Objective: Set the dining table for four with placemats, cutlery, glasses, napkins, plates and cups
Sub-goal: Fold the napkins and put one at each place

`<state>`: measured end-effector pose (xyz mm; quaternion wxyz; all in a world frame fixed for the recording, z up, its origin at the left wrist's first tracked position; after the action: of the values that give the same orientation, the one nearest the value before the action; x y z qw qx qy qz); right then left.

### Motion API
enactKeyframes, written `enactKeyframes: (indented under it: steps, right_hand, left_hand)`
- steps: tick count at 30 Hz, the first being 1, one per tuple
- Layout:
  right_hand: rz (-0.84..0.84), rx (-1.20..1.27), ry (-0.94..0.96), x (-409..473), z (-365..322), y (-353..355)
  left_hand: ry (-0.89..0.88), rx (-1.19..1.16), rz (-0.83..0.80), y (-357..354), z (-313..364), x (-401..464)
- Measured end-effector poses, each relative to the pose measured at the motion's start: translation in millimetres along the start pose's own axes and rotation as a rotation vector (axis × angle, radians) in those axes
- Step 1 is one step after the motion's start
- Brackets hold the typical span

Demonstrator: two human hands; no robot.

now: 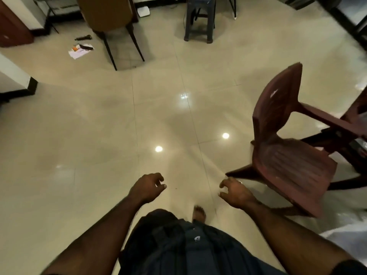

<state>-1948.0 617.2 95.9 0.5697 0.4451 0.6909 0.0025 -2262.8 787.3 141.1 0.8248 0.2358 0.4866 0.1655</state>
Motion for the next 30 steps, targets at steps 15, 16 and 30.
enactKeyframes:
  steps: [15,16,30]
  right_hand:
    - [0.178,0.425,-0.16,185,-50,269]
    - [0.222,0.474,-0.158,191,-52,288]
    - [0.232,0.567,-0.346,311,87,476]
  left_hand:
    - [-0.121,0.06,-0.052,299,24,286]
    - [-0.158,0.118,-0.083,319,45,307]
    - [-0.339,0.68,-0.163,459,333,560]
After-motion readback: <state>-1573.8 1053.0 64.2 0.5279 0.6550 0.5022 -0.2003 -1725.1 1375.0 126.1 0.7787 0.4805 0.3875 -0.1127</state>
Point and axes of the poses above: each hand's wrist, its own x-axis towards the middle knuckle, its own y-axis out of the back of the hand, z = x × y, the point moved 8 cm from there along x, towards the middle knuckle, and after that the axes turned 15 degrees about -z, right-handed, at the moved point
